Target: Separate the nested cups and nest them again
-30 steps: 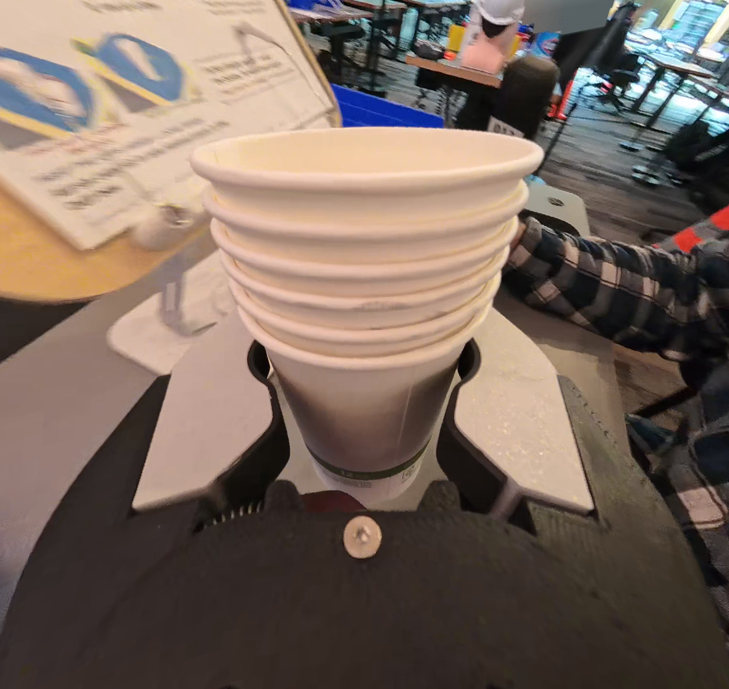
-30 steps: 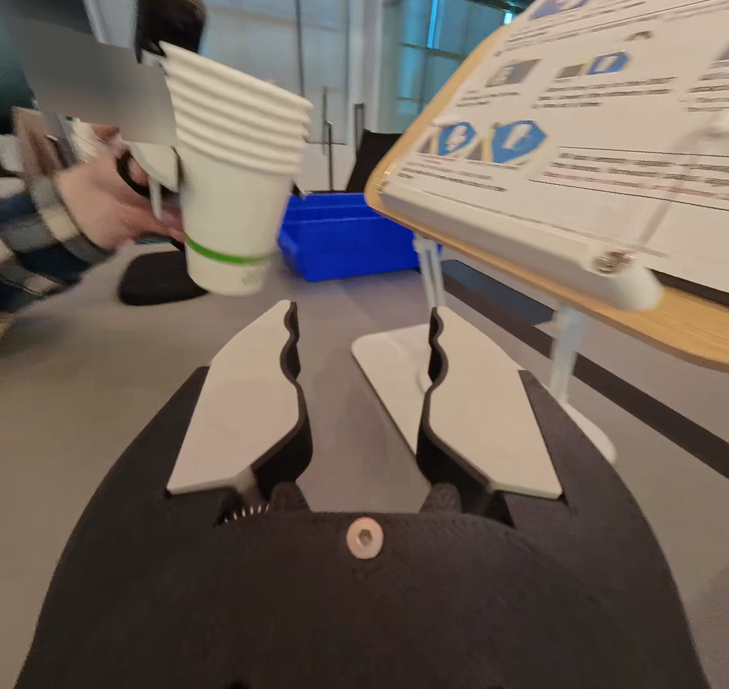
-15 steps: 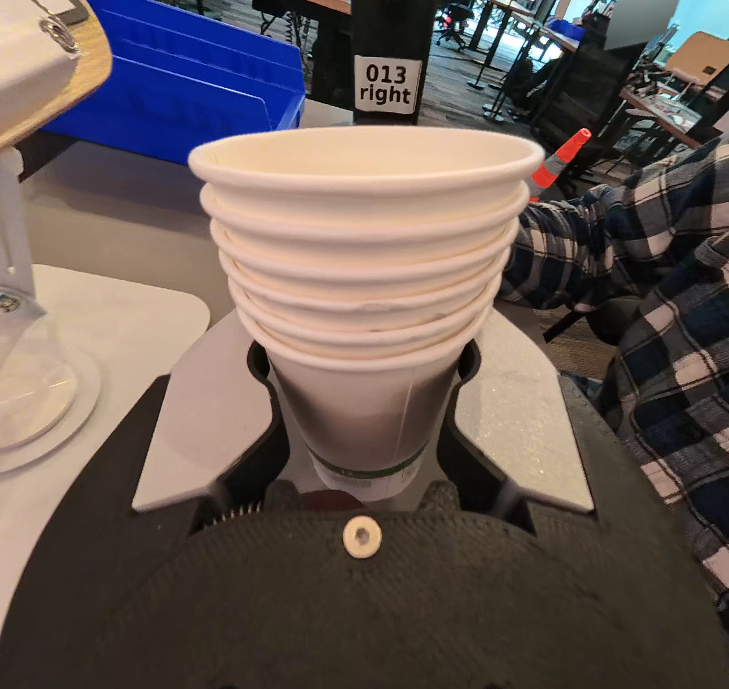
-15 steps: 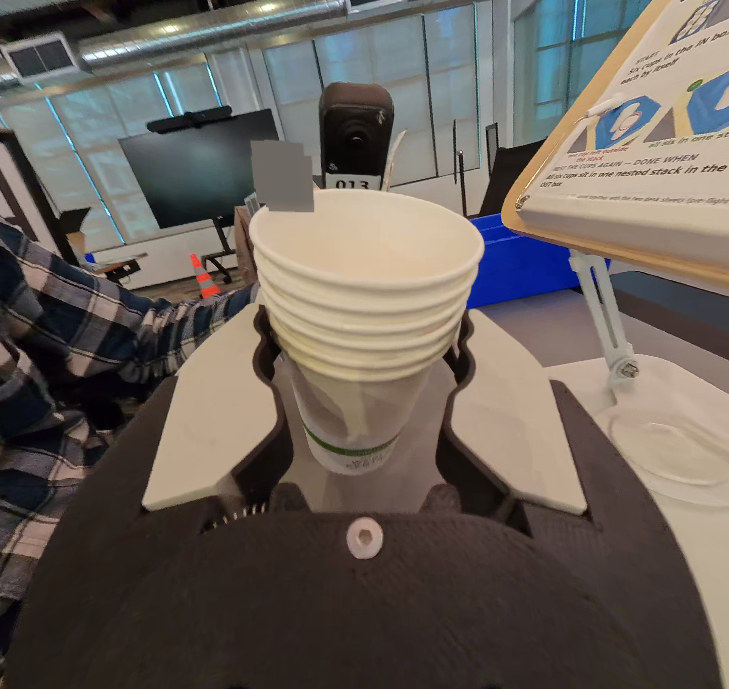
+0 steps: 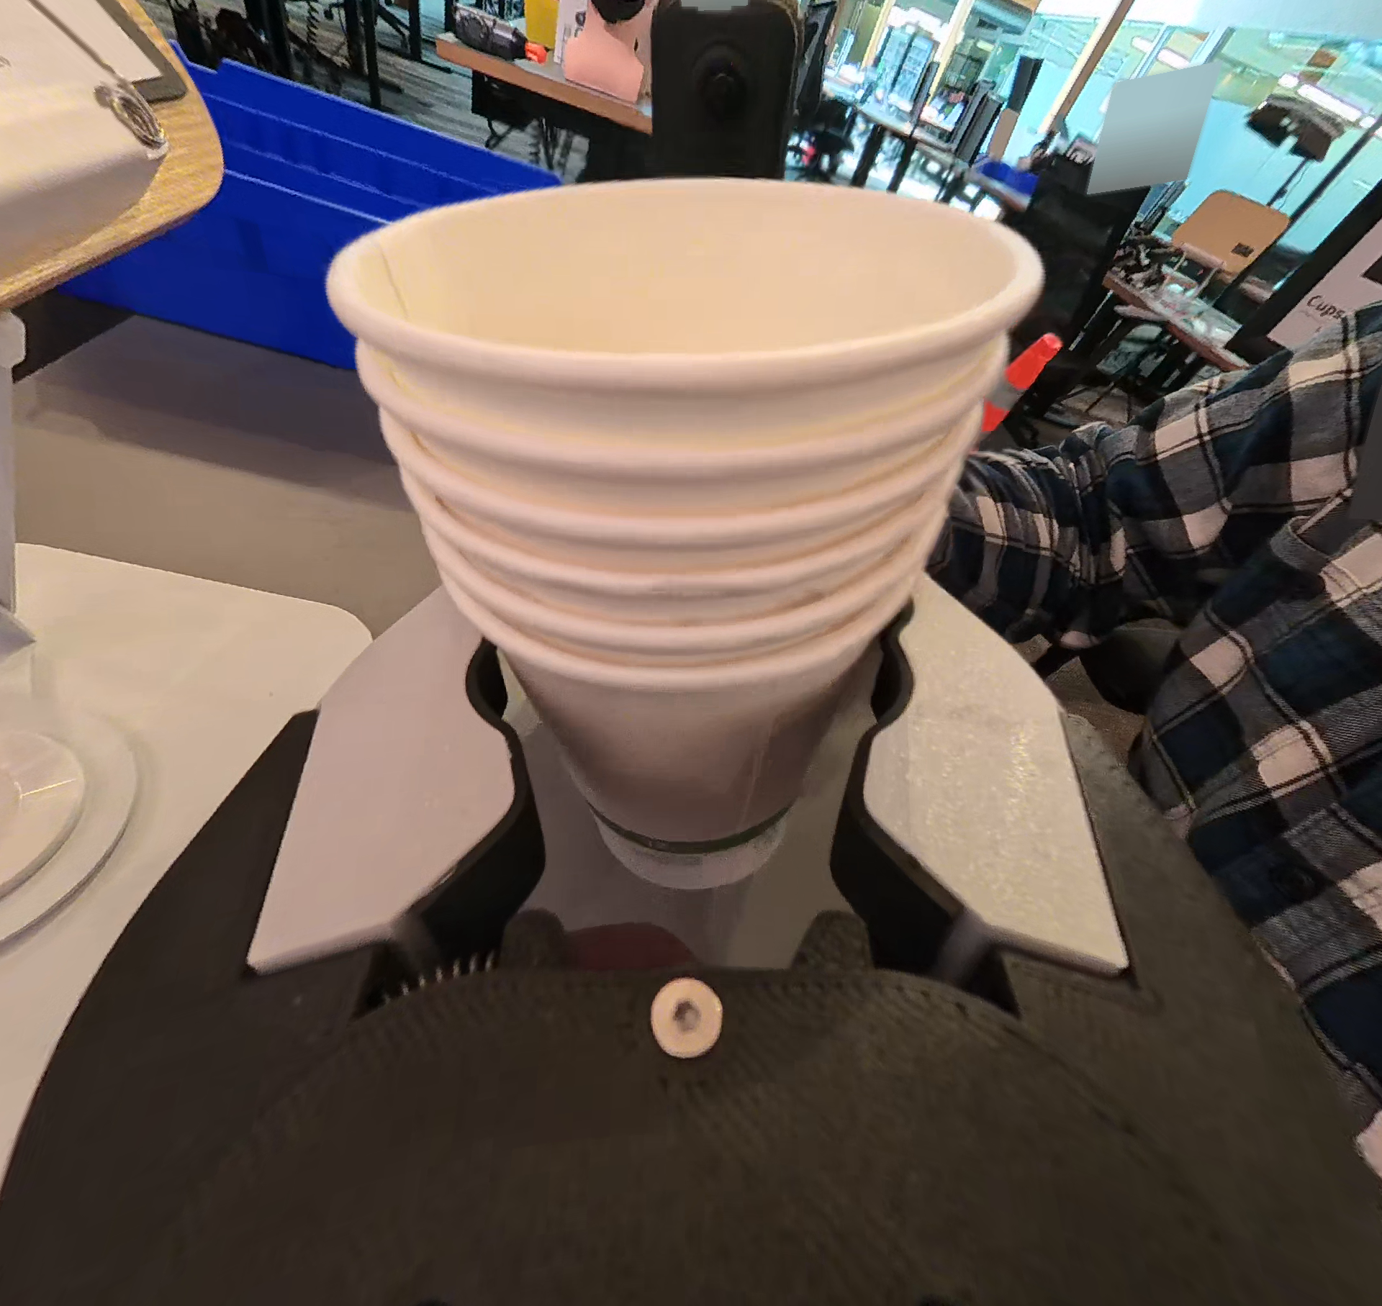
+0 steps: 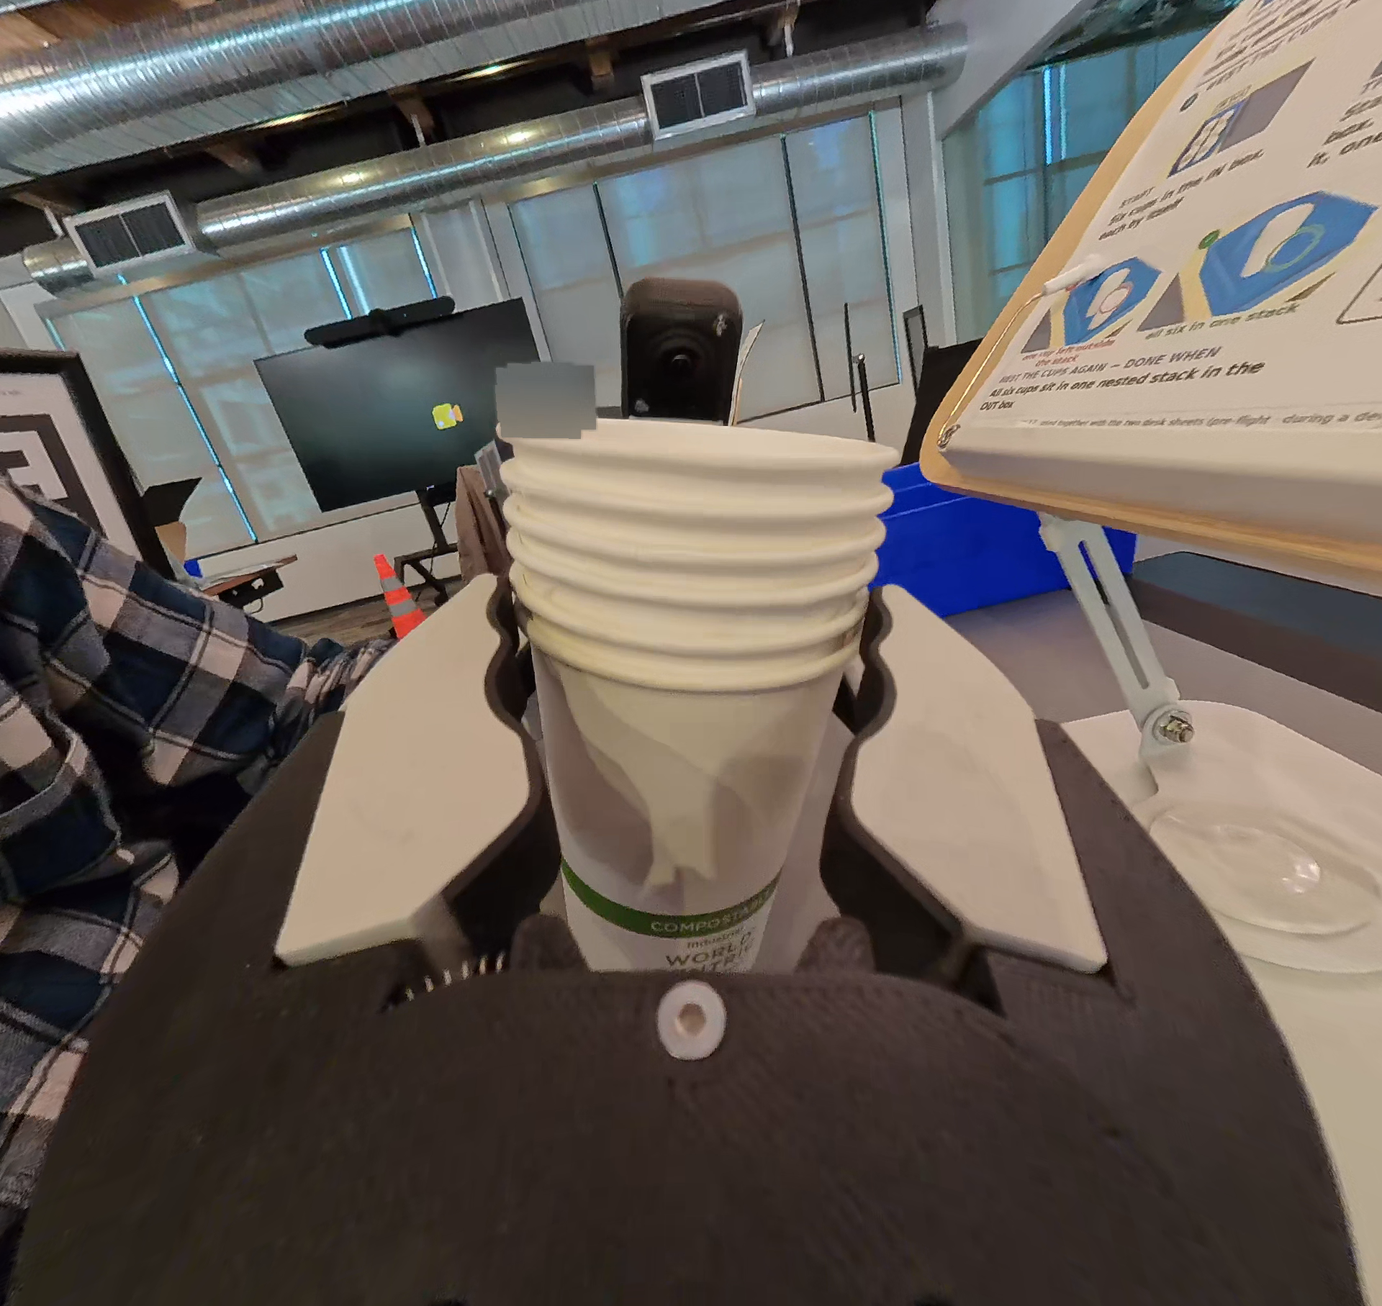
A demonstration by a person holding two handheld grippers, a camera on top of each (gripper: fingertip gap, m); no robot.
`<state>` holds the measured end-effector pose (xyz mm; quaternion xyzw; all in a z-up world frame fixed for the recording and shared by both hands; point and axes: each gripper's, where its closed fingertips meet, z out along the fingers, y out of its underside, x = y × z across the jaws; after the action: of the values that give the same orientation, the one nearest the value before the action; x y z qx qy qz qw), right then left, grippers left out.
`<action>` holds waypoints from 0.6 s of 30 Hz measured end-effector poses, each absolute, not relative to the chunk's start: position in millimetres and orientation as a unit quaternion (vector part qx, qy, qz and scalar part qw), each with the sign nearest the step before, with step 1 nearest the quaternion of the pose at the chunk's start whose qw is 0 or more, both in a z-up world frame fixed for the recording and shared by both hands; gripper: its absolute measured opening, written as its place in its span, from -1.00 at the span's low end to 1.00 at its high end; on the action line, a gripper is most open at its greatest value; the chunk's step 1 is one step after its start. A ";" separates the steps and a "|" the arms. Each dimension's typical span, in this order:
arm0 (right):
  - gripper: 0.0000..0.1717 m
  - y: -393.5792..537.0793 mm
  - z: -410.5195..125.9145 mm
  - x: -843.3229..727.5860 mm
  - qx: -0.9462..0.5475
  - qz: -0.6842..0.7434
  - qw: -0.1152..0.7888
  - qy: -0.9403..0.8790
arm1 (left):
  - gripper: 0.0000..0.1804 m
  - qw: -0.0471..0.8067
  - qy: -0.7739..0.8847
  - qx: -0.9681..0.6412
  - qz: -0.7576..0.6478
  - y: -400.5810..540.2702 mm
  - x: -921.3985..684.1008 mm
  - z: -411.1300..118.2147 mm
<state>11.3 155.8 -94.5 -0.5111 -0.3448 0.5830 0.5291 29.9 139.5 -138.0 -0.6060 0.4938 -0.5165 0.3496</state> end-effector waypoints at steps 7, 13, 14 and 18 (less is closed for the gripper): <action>0.03 165.3 -79.9 28.4 -0.495 0.581 0.570 -0.303 | 0.30 0.345 0.488 -0.614 -0.516 136.6 33.2 -150.9; 0.03 159.7 -76.9 25.4 -0.482 0.588 0.573 -0.306 | -0.01 0.363 0.479 -0.610 -0.516 137.2 43.6 -154.8; 0.03 160.0 -77.9 24.9 -0.485 0.585 0.573 -0.308 | -0.02 0.366 0.478 -0.609 -0.517 137.5 43.2 -155.4; 0.04 160.9 -81.4 22.7 -0.496 0.572 0.570 -0.318 | -0.04 0.374 0.481 -0.615 -0.501 140.2 37.7 -157.5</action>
<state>22.7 160.9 -81.4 -0.4957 -0.3184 0.5725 0.5703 37.7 140.2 -157.5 -0.6149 0.4809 -0.5010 0.3737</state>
